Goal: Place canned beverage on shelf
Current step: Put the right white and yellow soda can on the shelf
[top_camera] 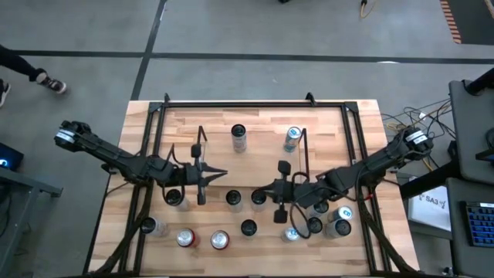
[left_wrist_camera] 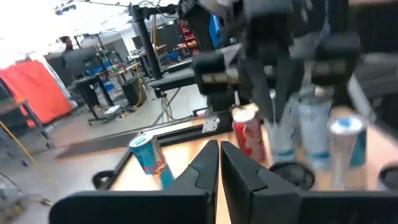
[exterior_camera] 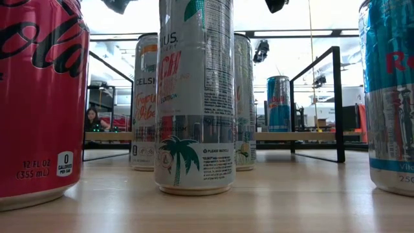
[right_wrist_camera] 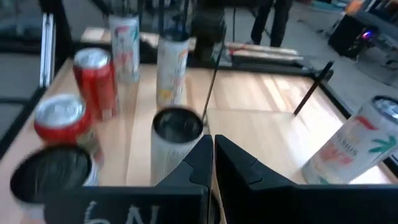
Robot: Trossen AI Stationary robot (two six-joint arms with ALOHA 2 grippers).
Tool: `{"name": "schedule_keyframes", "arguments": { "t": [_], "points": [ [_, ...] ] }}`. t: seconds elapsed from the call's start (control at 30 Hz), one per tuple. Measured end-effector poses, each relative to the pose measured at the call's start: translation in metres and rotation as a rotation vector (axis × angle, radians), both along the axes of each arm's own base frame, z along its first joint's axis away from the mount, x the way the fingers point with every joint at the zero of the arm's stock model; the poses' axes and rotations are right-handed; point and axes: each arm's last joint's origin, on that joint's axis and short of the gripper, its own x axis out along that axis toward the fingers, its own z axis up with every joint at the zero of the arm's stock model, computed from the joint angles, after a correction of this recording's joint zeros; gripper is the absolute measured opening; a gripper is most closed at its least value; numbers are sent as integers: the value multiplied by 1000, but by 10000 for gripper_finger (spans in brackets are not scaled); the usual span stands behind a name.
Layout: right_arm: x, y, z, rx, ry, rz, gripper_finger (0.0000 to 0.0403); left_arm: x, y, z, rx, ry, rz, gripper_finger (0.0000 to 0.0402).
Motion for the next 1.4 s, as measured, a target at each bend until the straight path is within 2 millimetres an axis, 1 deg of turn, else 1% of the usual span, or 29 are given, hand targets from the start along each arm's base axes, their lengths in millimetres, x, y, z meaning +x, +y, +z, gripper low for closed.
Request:
{"name": "schedule_keyframes", "arguments": {
  "t": [0.1, 0.3, 0.5, 0.63, 0.77, 0.9, 1.03, 1.27, 1.4],
  "points": [
    [-4, 4, -3, -19, 32, 18, 9, 1, -3, 8, -82, -11, -10, 0],
    [-13, 14, -4, -45, 79, 59, 9, 6, -13, 25, -162, -1, -43, 0],
    [-27, 22, -2, -59, 119, 88, 9, 19, -29, 29, -238, 86, -66, 0],
    [-31, 22, 0, -63, 131, 96, 9, 32, -44, 28, -241, 196, -73, 0],
    [-32, 22, -1, -62, 148, 89, 9, 49, -59, 30, -209, 297, -71, 0],
    [-31, 22, -2, -62, 148, 89, 9, 65, -71, 25, -163, 389, -64, 0],
    [-31, 22, -3, -51, 151, 91, 9, 79, -79, 20, -129, 457, -52, 0],
    [-31, 23, -3, -44, 148, 88, 9, 92, -87, 13, -106, 556, -24, 0],
    [-30, 23, -3, -43, 144, 88, 12, 93, -88, 13, -110, 600, -8, 0]
  ]
}}
